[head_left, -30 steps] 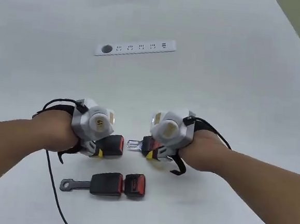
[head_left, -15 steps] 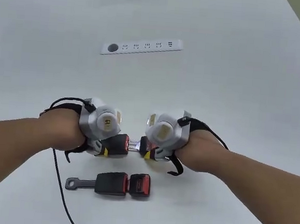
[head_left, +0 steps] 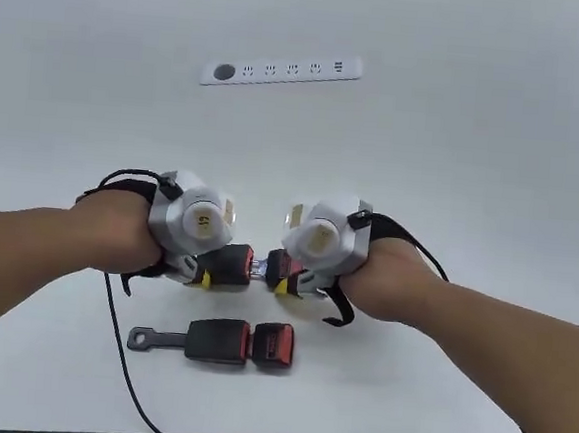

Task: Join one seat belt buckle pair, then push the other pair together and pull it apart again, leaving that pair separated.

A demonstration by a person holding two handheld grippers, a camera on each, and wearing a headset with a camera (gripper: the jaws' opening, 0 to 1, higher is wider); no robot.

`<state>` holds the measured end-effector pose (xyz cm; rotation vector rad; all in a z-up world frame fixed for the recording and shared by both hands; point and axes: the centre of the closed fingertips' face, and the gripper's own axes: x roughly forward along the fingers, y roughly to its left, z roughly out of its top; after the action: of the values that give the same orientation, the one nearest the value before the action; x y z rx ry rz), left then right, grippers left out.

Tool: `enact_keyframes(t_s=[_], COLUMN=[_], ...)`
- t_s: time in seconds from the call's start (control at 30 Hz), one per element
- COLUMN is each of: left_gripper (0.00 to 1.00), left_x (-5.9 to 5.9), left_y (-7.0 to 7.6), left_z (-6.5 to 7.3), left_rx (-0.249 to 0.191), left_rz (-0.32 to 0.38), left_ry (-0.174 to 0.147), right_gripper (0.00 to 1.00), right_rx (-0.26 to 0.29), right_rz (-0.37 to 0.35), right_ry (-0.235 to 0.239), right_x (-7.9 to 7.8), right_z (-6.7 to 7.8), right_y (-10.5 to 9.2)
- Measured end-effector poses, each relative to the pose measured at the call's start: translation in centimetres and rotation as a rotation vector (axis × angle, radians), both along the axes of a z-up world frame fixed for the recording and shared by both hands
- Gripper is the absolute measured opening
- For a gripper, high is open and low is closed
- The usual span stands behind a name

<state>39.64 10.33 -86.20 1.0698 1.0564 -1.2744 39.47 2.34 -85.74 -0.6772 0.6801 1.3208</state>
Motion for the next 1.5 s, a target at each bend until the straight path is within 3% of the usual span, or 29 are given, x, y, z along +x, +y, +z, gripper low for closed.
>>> enact_keyframes(t_s=[0.2, 0.33, 0.9, 1.17, 1.5], left_gripper=[0.30, 0.30, 0.31, 0.31, 0.31], left_x=[0.1, 0.1, 0.0, 0.0, 0.0], left_y=[-0.1, -0.1, 0.3, 0.3, 0.2], left_z=[0.0, 0.0, -0.1, -0.1, 0.0], left_rx=[0.002, -0.003, -0.015, 0.011, 0.027], left_rz=[0.008, 0.003, 0.016, 0.018, 0.031], left_ry=[0.003, 0.004, 0.004, 0.002, 0.008], right_gripper=[0.31, 0.31, 0.32, 0.33, 0.34], right_rx=[0.016, 0.016, 0.035, 0.035, 0.028], right_rz=[-0.003, 0.003, 0.005, -0.001, -0.006], right_ry=[0.006, 0.001, 0.007, 0.001, -0.004], right_x=[0.2, 0.2, 0.1, 0.0, 0.0], right_z=[0.1, 0.1, 0.0, 0.1, 0.0], right_y=[0.5, 1.9, 1.8, 1.2, -1.1])
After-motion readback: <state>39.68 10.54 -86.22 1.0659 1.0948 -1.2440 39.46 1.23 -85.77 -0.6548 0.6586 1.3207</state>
